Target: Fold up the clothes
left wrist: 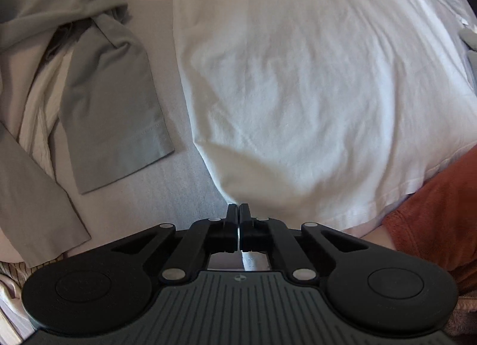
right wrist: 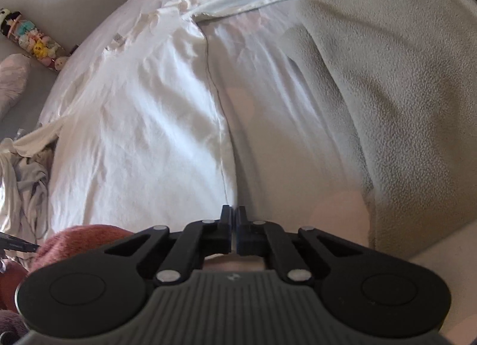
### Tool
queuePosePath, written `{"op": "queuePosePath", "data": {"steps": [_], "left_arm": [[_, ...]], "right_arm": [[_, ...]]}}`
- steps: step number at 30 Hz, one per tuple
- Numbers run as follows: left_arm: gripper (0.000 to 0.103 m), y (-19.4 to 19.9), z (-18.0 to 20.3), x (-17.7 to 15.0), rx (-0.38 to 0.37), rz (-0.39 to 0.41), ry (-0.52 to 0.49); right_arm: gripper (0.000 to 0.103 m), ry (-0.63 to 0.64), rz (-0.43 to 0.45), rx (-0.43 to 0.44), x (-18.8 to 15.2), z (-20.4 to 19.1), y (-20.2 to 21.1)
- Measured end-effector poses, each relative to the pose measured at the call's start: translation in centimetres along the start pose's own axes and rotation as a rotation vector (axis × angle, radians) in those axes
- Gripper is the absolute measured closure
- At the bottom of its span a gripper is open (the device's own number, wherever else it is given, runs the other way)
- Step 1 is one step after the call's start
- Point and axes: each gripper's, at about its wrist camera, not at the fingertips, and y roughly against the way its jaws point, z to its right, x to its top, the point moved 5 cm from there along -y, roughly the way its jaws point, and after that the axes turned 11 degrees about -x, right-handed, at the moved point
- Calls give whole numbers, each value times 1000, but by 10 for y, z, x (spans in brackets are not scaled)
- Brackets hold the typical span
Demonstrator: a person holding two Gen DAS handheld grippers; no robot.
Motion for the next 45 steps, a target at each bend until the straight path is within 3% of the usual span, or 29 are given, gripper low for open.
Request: {"op": "queuePosePath", "data": {"steps": [5,6,10,16,21,23,25,27,32,38,40,45], "left_arm": [[103,61,-6,-11,-106,108,24],[103,66,-9,-13,-118,111,34],[103,57,-24,-20,-104,79,80],[103,12,-19,-12,-39,-77,67],[103,-12,-19,-4,15,-161,77],[103,-10,-21,-4,12,-153,91],[102,0,-24,-3,-10,-112,102],[91,17,-28,1,-37,-45,111],[88,76,-51,17,-57,164,145],[88,143,-90,37,-33,364,238],[87,163,-104,42,-14,417,262],[83,209,-144,52,45,550,331]], "right_arm": [[100,-76,63,177,15,-5,47],[100,-77,60,172,15,-5,50],[101,-59,-9,60,3,0,33],[101,-49,-88,-69,-15,11,-3],[100,-7,-109,-109,-16,8,-14],[100,18,-106,-130,-15,8,-12],[91,45,-100,-164,-15,9,-8],[90,48,-80,-185,-13,14,-1],[90,11,-10,-172,5,12,19],[83,41,83,-113,39,-38,25],[77,85,102,-119,49,-61,20],[74,179,137,-133,74,-115,4]]}}
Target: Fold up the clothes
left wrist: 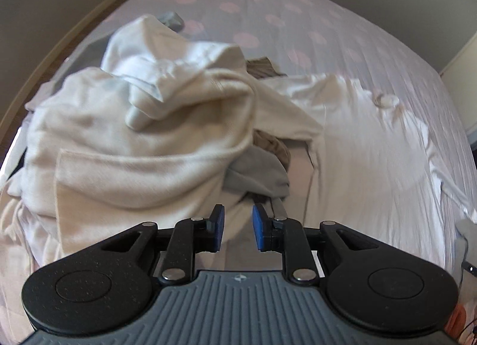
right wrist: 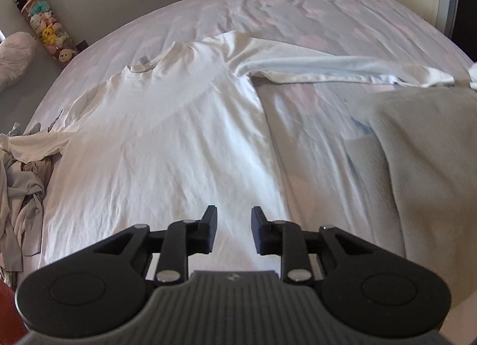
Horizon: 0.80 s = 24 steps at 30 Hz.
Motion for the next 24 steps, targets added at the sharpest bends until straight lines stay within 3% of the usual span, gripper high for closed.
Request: {"op": "queuePosePath", "data": {"steps": [4,8,10,18,24], "left_arm": [[76,22,-37,32,50,120,80],[62,33,-73,61,75,251,153],[59,33,-87,73,87,296,165],[55,-1,-120,106,116,320,185],[55,-30,-152,102,-3,340,372]], "right_arm": [[63,31,24,7,17,-46,-15],[61,28,17,62,19,-88,-36],[61,17,-3,86,16,-104,-50],[61,-6,-78,171,-11,-144,-103],[61,-3,-93,212,-26,-154,-123]]}}
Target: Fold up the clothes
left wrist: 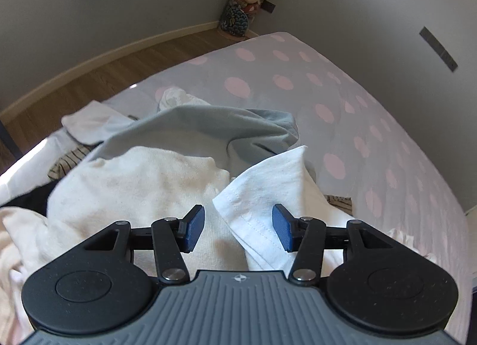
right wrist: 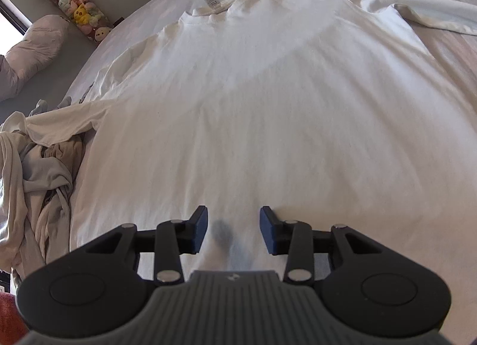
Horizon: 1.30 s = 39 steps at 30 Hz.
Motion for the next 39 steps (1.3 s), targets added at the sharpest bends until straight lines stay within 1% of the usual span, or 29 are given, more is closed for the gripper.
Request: {"op": "queuePosePath", "data": {"steps": [2,4,6,7,8,10,11,14,18,21,23,27,30,33,35,37,38,39], "left_arm": [[55,-5,-6,-1,-39,15,64],[58,-9,-8,-3,-77,28,111],[64,-11,-7,-4,-109,36,150],[68,-12,-5,-5,-112,35,156],[76,-12,-2,-5,-113,34,158],[82,-6,9,-4,-91,50,121],[88,-2,16,-2,-78,63,99],[94,13,41,8,-48,106,23],[98,35,86,18,6,139,-124],[99,52,127,23,-9,139,-203],[99,63,156,24,-33,147,-253],[99,80,223,19,-103,144,-336],[99,89,279,10,-173,130,-398],[99,87,336,-7,-238,90,-447],[99,79,372,-25,-287,50,-480],[99,66,407,-46,-330,8,-517],[99,56,422,-59,-351,-17,-535],[99,47,437,-72,-371,-41,-552]], "right_arm": [[61,-4,16,11,2,-1,-1],[61,-11,17,19,2,-1,-5],[61,-20,25,32,4,0,-7],[61,-26,28,39,4,0,-7],[61,-34,30,44,4,2,-8],[61,-49,36,53,5,4,-7],[61,-50,40,53,5,5,-7],[61,-50,59,45,7,5,-5],[60,-58,90,28,9,9,-1],[60,-117,92,64,11,19,-1],[60,-157,104,82,13,26,0],[59,-198,158,88,20,37,7],[58,-217,175,91,23,44,9],[57,-230,184,103,25,48,10],[57,-223,206,90,28,49,12],[57,-202,235,54,31,50,15],[57,-186,250,18,33,52,17],[57,-162,260,-36,34,53,17]]}}
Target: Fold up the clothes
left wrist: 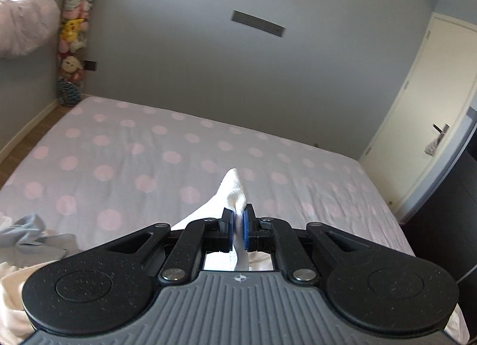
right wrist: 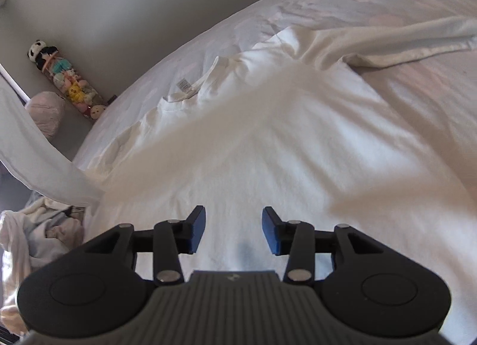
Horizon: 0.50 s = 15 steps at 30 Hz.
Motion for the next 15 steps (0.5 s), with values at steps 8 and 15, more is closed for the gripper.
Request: {"op": "queuePosePath", "data": {"steps": [8,15], "left_arm": [[99,-129,94,-56,-151,-193,-73],[99,-232,116,-120,-180,-352,-62]], "right_arm": [[57,142,94,-197,10,5,-1],[57,109,78,-239,12,22,-10]]}}
